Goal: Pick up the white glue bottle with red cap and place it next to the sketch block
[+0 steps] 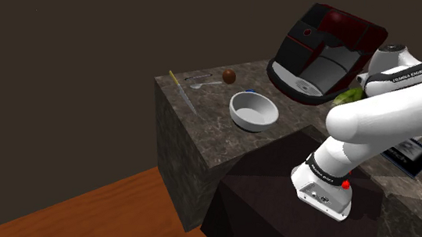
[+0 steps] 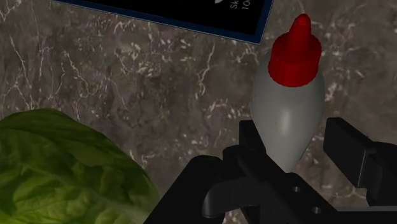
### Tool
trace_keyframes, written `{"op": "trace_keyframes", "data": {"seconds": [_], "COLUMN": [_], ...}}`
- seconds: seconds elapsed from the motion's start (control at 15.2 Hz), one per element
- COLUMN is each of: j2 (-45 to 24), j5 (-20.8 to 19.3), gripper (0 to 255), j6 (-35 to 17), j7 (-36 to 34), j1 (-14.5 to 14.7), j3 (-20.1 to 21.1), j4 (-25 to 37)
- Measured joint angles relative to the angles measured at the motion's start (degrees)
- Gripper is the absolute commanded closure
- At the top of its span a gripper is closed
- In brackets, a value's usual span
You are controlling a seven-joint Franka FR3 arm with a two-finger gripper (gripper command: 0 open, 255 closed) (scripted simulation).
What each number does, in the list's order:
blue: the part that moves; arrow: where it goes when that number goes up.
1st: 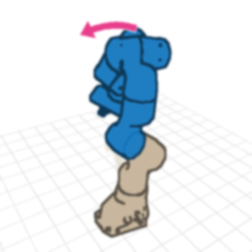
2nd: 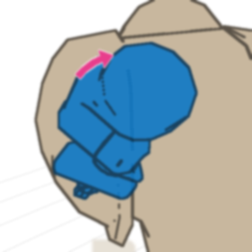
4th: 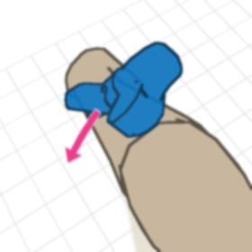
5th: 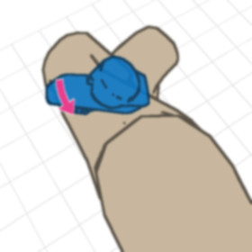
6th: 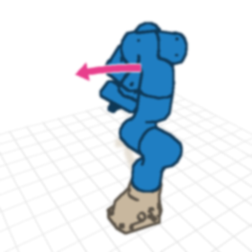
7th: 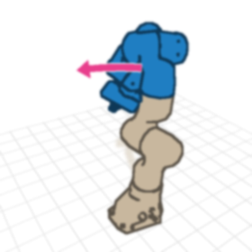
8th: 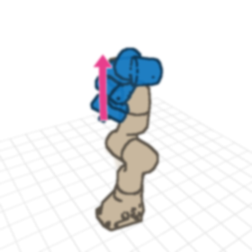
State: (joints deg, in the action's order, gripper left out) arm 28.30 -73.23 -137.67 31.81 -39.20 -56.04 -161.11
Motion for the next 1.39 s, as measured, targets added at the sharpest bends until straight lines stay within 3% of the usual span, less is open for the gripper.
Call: {"op": "trace_keyframes", "data": {"seconds": [0.2, 0.53, 0.59, 0.99, 1.25, 1.39], "j2": [-3.16, -3.94, -3.93, -4.07, 5.51, 7.41], "j5": [-1.60, -2.09, -2.13, -2.14, 2.87, 4.18], "gripper": [255, 255, 0, 0, 0, 0], "j6": [-3.04, -3.88, -3.90, -4.00, 5.32, 7.37], "j7": [-1.97, -2.42, -2.40, -2.42, 0.90, 1.71], "j1": [1.10, 1.33, 1.30, 1.33, -1.20, -1.58], "j3": [-1.92, -2.44, -2.46, -2.58, 4.75, 6.26], "j4": [0.08, 0.27, 0.27, 0.14, -1.39, -1.51]}}
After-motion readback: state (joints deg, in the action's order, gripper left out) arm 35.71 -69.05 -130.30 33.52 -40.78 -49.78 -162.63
